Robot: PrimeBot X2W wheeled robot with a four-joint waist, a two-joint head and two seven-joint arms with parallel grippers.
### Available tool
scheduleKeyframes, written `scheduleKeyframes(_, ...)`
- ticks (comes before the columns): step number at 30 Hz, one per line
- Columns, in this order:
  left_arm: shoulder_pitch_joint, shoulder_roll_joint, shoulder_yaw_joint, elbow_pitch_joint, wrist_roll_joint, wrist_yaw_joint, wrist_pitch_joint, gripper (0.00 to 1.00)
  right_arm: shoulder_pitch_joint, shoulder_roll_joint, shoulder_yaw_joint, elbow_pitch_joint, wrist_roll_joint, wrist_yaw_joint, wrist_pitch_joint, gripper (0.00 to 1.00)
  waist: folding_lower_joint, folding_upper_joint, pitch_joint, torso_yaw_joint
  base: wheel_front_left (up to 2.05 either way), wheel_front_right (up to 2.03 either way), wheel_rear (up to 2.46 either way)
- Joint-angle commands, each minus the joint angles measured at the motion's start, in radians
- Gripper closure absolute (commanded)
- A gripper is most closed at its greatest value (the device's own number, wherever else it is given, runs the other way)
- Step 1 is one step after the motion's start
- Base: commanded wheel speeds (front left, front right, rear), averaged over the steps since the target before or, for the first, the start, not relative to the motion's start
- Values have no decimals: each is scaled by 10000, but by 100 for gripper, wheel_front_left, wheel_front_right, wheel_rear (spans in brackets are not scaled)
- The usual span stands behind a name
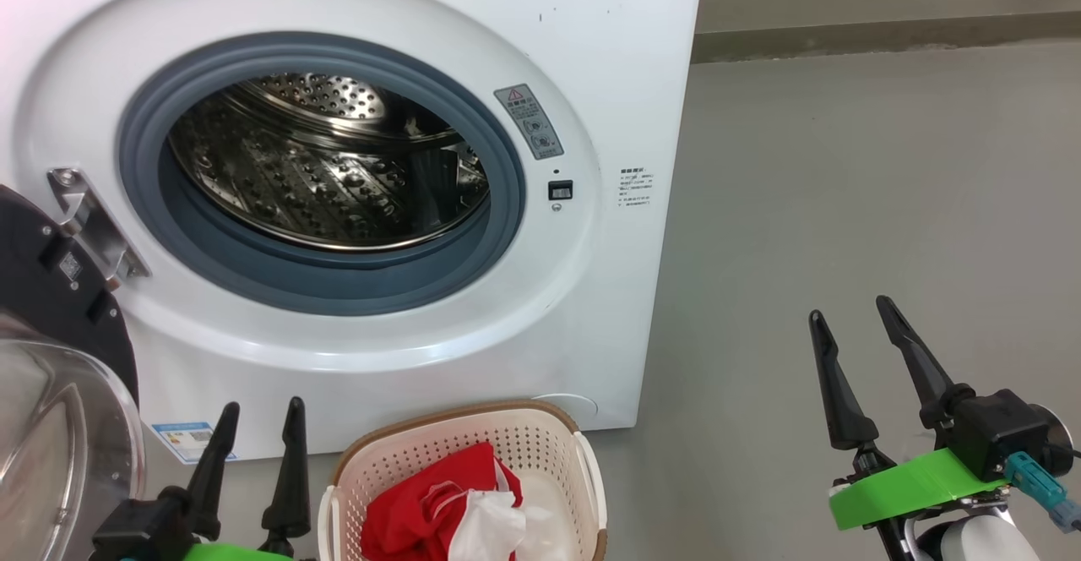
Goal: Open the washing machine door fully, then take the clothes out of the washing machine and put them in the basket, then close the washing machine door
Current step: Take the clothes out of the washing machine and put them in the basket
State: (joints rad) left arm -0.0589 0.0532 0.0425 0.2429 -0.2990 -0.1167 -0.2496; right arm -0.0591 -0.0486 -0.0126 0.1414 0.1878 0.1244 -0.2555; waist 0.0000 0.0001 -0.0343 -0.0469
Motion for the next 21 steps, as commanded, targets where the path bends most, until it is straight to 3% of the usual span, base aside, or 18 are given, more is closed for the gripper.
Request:
scheduleKeyframes(1, -145, 160, 363, -352, 147, -62, -122, 0, -96, -16, 206, -295, -33, 63, -63, 0, 0, -1, -41, 34, 0, 0, 0)
scheduleKeyframes(21, 132, 170, 489, -499, 297, -101, -122, 0, 152, -16, 27, -359, 21, 63, -63, 0, 0, -1, -279, 19, 0, 0, 0)
